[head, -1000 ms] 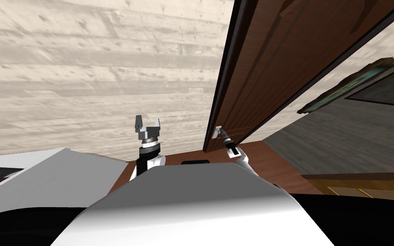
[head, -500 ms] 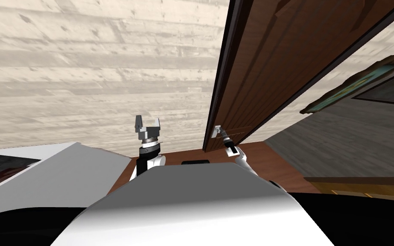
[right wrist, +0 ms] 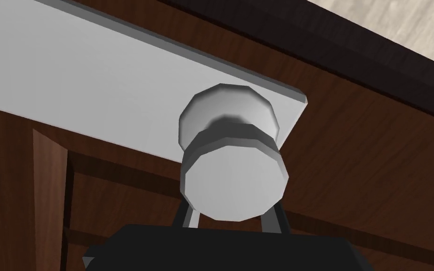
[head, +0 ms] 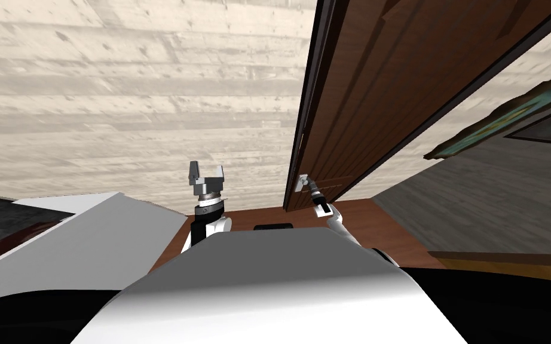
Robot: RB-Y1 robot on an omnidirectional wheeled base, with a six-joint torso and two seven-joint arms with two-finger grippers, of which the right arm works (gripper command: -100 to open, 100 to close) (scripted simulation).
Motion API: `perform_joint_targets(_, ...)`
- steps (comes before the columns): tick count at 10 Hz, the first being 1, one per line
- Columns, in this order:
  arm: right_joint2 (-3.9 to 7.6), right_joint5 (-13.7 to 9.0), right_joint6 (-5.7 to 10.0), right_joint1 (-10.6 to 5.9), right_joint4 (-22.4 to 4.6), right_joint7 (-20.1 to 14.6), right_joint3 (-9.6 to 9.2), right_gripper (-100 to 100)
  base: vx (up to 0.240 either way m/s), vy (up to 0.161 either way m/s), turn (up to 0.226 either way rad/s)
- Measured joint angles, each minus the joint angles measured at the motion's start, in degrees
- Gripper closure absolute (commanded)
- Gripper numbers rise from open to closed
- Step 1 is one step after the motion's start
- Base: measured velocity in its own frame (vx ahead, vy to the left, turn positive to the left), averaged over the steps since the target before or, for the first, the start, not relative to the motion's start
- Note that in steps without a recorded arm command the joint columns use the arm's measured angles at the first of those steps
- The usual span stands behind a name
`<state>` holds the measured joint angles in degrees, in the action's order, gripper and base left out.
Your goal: Pull the door open
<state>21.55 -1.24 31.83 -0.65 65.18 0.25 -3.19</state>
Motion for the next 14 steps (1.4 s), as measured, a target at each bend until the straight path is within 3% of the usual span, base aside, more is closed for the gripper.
perform_joint_targets(5,-0.60,-5.29,-1.72,-1.77,-0.74,-6.84,-1.56,100,-0.061,-0.042,0.063)
perform_joint_targets(7,-0.22,-7.19,-1.27,-2.67,-2.21,-9.71,-2.26,100,-0.067,-0.052,0.101)
perform_joint_targets(9,-0.74,-9.53,-0.52,-4.33,-4.62,-12.62,-3.00,100,-0.052,-0.030,0.013)
perform_joint_targets(11,-0.54,-9.87,-1.26,-3.93,-3.77,-13.54,-3.24,100,-0.017,-0.008,0.004)
perform_joint_targets(14,-1.10,-13.18,-1.91,-5.11,-4.49,-16.94,-3.94,100,-0.075,-0.050,0.093)
